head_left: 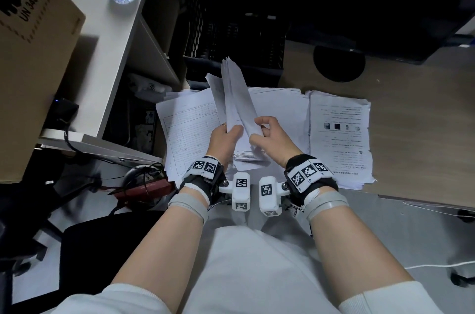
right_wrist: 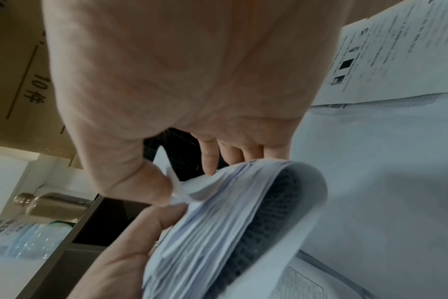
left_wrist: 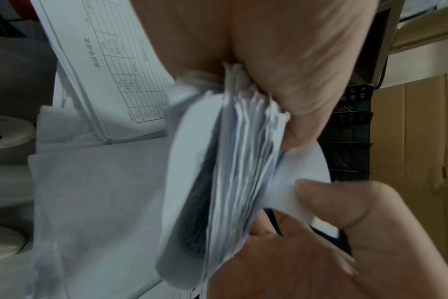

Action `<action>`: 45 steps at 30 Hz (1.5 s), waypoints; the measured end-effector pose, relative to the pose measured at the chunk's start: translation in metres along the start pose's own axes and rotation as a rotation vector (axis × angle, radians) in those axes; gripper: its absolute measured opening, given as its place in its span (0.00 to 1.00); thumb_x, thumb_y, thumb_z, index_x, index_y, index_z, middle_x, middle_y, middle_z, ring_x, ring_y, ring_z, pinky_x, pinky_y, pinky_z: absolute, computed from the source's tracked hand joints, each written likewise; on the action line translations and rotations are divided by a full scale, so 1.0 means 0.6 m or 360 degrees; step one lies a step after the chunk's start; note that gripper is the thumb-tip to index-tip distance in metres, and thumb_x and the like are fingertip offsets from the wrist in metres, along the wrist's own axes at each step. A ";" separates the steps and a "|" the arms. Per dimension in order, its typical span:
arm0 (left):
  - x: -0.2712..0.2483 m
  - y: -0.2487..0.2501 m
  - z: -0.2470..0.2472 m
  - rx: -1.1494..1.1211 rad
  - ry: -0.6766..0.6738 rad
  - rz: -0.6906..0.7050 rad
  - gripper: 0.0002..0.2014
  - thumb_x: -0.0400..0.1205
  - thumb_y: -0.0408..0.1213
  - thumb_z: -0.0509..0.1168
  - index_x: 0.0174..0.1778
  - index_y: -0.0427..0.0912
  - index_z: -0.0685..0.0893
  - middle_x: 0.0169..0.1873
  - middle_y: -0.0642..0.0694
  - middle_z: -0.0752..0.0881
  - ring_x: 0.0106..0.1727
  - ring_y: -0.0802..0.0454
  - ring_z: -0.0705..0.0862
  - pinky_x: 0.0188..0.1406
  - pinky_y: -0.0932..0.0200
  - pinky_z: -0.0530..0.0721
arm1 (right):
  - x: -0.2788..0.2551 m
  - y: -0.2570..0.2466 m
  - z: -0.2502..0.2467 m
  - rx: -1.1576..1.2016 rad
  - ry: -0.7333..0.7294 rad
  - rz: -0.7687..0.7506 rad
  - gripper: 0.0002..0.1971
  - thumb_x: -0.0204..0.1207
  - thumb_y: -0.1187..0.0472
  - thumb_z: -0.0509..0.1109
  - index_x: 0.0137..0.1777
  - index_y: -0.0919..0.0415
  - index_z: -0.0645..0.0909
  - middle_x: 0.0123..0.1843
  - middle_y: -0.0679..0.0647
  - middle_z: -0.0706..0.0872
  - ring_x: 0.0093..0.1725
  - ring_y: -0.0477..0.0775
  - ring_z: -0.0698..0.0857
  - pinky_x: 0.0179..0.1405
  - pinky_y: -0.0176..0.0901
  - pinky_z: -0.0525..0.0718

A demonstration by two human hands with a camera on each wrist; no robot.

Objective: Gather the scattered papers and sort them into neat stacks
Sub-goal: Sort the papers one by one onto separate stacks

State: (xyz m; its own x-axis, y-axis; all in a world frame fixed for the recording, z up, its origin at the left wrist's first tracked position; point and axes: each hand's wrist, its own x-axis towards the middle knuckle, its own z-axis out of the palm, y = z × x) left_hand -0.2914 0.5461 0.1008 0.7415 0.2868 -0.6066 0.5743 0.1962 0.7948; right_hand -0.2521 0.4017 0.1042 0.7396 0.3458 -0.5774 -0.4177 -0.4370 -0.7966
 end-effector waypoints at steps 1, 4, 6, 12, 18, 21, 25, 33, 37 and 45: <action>0.001 -0.003 0.001 0.0069 -0.0032 0.0032 0.05 0.82 0.31 0.66 0.47 0.34 0.86 0.36 0.38 0.88 0.33 0.47 0.85 0.32 0.57 0.83 | 0.001 0.000 0.001 -0.0020 -0.0002 0.0010 0.35 0.67 0.49 0.70 0.76 0.50 0.65 0.67 0.49 0.82 0.63 0.50 0.83 0.65 0.46 0.78; 0.004 -0.014 0.001 0.0089 -0.0095 0.0055 0.06 0.83 0.34 0.71 0.52 0.36 0.89 0.48 0.36 0.93 0.46 0.43 0.92 0.48 0.49 0.90 | 0.011 0.021 0.002 -0.0068 0.0205 0.0031 0.22 0.76 0.52 0.68 0.70 0.53 0.73 0.57 0.46 0.84 0.53 0.50 0.85 0.56 0.47 0.83; 0.004 -0.018 -0.001 0.0057 -0.0055 0.0007 0.06 0.85 0.35 0.69 0.51 0.37 0.89 0.50 0.34 0.92 0.50 0.39 0.92 0.51 0.45 0.90 | 0.019 0.046 -0.006 -0.0029 0.0460 0.0117 0.11 0.79 0.51 0.65 0.49 0.59 0.82 0.43 0.52 0.87 0.42 0.56 0.84 0.46 0.47 0.82; 0.017 -0.034 -0.019 -0.0047 0.0067 -0.0126 0.04 0.85 0.34 0.69 0.50 0.37 0.88 0.48 0.38 0.93 0.51 0.39 0.93 0.52 0.45 0.91 | 0.024 0.136 -0.037 0.0152 0.0908 0.0601 0.21 0.80 0.59 0.60 0.25 0.59 0.64 0.27 0.58 0.74 0.36 0.67 0.86 0.33 0.51 0.76; 0.026 -0.050 -0.032 0.0011 0.0165 -0.0091 0.09 0.84 0.33 0.71 0.56 0.32 0.89 0.50 0.35 0.93 0.53 0.35 0.92 0.57 0.39 0.90 | 0.020 0.176 -0.028 0.0166 0.1031 0.0758 0.15 0.85 0.59 0.59 0.37 0.64 0.76 0.41 0.60 0.80 0.41 0.61 0.78 0.36 0.42 0.70; 0.024 -0.053 -0.036 0.0017 0.0172 -0.0077 0.06 0.85 0.33 0.70 0.53 0.34 0.89 0.49 0.35 0.92 0.52 0.36 0.92 0.54 0.42 0.91 | 0.024 0.186 -0.022 0.0187 0.0949 0.0674 0.17 0.85 0.57 0.60 0.33 0.57 0.70 0.40 0.57 0.77 0.43 0.57 0.75 0.44 0.42 0.69; 0.020 -0.056 -0.037 0.0052 0.0126 -0.0045 0.05 0.84 0.35 0.70 0.52 0.37 0.89 0.47 0.37 0.93 0.50 0.38 0.93 0.53 0.43 0.91 | 0.016 0.178 -0.016 0.0225 0.0824 0.0583 0.07 0.79 0.61 0.64 0.39 0.57 0.79 0.44 0.54 0.84 0.42 0.57 0.81 0.36 0.40 0.76; 0.003 -0.060 0.049 0.0040 -0.0073 0.0031 0.04 0.85 0.34 0.69 0.49 0.39 0.90 0.45 0.39 0.93 0.49 0.41 0.93 0.49 0.49 0.93 | -0.045 0.191 -0.090 0.0247 0.1112 0.0788 0.05 0.77 0.59 0.64 0.46 0.57 0.82 0.42 0.53 0.87 0.42 0.61 0.86 0.43 0.50 0.87; -0.001 -0.054 0.128 0.0059 -0.0153 0.0063 0.05 0.85 0.35 0.69 0.50 0.39 0.89 0.45 0.41 0.94 0.48 0.44 0.93 0.49 0.49 0.92 | -0.076 0.219 -0.174 0.0280 0.1357 0.0910 0.11 0.78 0.59 0.64 0.58 0.60 0.82 0.53 0.53 0.88 0.50 0.63 0.88 0.54 0.53 0.88; 0.006 -0.069 0.231 0.0090 -0.0028 0.0115 0.11 0.87 0.40 0.68 0.55 0.35 0.89 0.47 0.37 0.93 0.50 0.40 0.93 0.52 0.44 0.91 | -0.011 0.397 -0.285 0.0276 0.1323 0.1014 0.21 0.69 0.53 0.57 0.61 0.52 0.79 0.50 0.57 0.89 0.40 0.65 0.90 0.40 0.61 0.91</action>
State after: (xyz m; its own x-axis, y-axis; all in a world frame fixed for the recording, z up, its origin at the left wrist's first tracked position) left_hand -0.2647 0.4090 0.0630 0.7875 0.2818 -0.5481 0.5371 0.1223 0.8346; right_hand -0.2664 0.1533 -0.0510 0.4585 -0.6105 -0.6458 -0.8764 -0.1902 -0.4424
